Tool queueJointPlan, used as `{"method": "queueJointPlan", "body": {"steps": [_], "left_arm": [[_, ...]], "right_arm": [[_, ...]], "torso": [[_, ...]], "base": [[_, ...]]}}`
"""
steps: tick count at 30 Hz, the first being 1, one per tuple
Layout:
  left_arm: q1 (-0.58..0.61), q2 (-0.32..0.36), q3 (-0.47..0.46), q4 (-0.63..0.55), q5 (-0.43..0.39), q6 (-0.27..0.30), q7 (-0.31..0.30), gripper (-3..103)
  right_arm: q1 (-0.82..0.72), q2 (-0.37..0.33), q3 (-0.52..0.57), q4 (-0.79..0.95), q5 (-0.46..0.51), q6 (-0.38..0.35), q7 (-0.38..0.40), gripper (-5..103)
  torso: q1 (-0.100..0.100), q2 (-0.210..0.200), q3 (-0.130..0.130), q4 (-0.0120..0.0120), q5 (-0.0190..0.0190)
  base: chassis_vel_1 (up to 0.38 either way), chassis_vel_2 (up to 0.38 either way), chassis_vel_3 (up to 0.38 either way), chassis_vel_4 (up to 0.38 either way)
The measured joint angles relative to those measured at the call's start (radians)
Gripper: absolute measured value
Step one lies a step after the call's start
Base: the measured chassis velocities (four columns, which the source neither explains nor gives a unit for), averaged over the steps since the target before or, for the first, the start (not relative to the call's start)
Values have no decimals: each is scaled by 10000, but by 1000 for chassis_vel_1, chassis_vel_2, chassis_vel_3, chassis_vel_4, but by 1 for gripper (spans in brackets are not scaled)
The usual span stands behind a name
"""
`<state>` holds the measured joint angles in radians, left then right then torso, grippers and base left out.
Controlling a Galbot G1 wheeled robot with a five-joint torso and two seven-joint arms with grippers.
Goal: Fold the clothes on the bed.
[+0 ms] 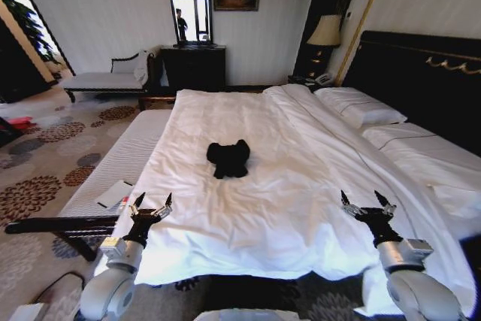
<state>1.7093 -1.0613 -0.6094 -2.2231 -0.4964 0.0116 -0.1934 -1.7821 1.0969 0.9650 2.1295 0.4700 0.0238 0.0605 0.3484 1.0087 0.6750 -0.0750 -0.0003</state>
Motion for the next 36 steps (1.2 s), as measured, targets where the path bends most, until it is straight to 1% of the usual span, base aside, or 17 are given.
{"method": "queueJointPlan", "body": {"steps": [5, 7, 16, 21, 29, 36], "left_arm": [[33, -3, -18, -4, 22, -7, -7, 100], [52, -14, -25, -5, 48, -21, -8, 100], [29, -15, -29, -12, 58, -32, -5, 100], [27, -15, -25, -12, 58, -32, -5, 100], [46, -4, -55, -34, 57, -32, -7, 100], [88, -59, 52, -41, 104, -27, -7, 100]], "right_arm": [[-9, 38, -6, 3, 3, 0, -12, 100], [4, 99, -35, -18, 4, 57, -92, 100], [24, 185, -69, -48, 30, 93, -133, 100], [24, 200, -51, -32, 30, 72, -149, 100], [37, 210, -41, -33, 30, 55, -146, 100], [-21, 285, -41, -52, 36, 124, -152, 100]], "torso": [[-2, 1, -3, -2, -8], [-3, 1, -2, -3, 5], [7, -3, 3, -5, 8], [0, -2, -1, -3, -2], [-5, 1, -2, -3, 2], [-1, 0, 0, -2, 5]], "base": [[46, 196, -54, -207], [-65, 111, 67, -102], [-116, 33, 97, -50], [-27, 12, 7, -4], [-13, -15, 11, 15], [-146, -111, 139, 126]]}}
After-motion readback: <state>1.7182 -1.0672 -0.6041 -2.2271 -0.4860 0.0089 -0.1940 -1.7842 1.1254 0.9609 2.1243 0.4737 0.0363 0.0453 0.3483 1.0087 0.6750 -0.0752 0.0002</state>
